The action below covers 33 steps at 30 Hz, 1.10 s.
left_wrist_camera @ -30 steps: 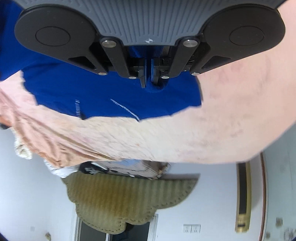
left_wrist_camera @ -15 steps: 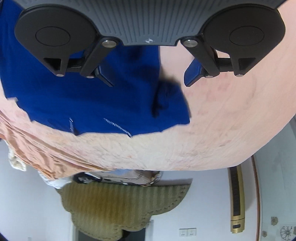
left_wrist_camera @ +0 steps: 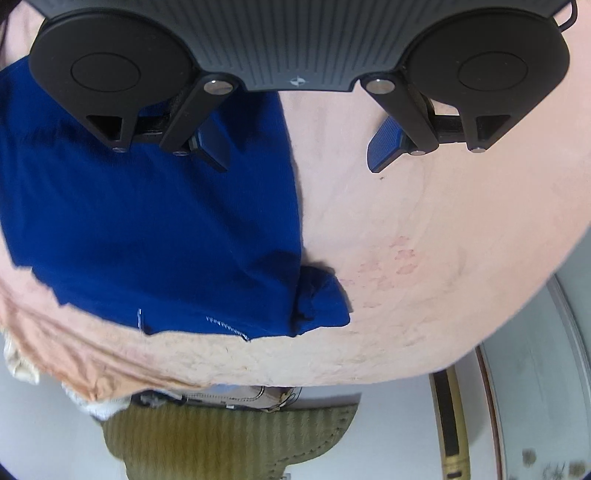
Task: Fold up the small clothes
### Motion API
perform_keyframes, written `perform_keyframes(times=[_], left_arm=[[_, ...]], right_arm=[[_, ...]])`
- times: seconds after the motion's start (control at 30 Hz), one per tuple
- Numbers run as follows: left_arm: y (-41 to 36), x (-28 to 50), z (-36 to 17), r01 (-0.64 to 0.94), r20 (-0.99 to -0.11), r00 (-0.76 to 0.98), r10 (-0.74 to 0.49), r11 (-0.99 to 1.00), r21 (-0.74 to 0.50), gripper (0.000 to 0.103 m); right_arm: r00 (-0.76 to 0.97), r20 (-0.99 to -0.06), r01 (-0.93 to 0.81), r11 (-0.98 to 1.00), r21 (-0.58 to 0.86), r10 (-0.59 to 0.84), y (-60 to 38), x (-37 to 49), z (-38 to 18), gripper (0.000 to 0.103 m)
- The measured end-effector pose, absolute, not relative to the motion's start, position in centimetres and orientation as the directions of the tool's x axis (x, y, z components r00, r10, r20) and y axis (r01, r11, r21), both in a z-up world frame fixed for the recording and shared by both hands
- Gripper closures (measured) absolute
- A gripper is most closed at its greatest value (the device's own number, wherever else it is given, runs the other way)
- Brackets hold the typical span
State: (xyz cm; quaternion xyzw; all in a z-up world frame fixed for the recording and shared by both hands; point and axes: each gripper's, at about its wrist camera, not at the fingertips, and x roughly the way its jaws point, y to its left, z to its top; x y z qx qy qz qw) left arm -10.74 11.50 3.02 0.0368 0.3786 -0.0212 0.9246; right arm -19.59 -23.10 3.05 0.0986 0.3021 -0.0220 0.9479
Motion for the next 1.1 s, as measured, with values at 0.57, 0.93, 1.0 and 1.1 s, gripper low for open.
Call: perform_keyframes(times=[0.57, 0.93, 1.0, 1.1], left_arm=[[8.3, -11.8, 1.9, 0.030, -0.723, 0.684, 0.099, 0.986, 0.163, 0.021], [7.8, -12.9, 2.0, 0.045, -0.721, 0.684, 0.111, 0.980, 0.193, 0.021], [7.6, -13.1, 2.0, 0.053, -0.721, 0.684, 0.109, 0.979, 0.198, 0.021], [7.4, -13.3, 2.0, 0.059, -0.719, 0.686, 0.112, 0.976, 0.208, 0.021]], right_arm=[[0.808, -0.588, 0.028, 0.994, 0.104, 0.039, -17.2, -19.9, 3.6, 0.002], [0.815, -0.578, 0.011, 0.996, 0.091, 0.044, -16.9, -21.0, 3.7, 0.002], [0.816, -0.577, 0.011, 0.996, 0.092, 0.044, -16.9, -21.1, 3.7, 0.002], [0.817, -0.575, 0.010, 0.996, 0.093, 0.046, -16.9, -21.3, 3.7, 0.002]])
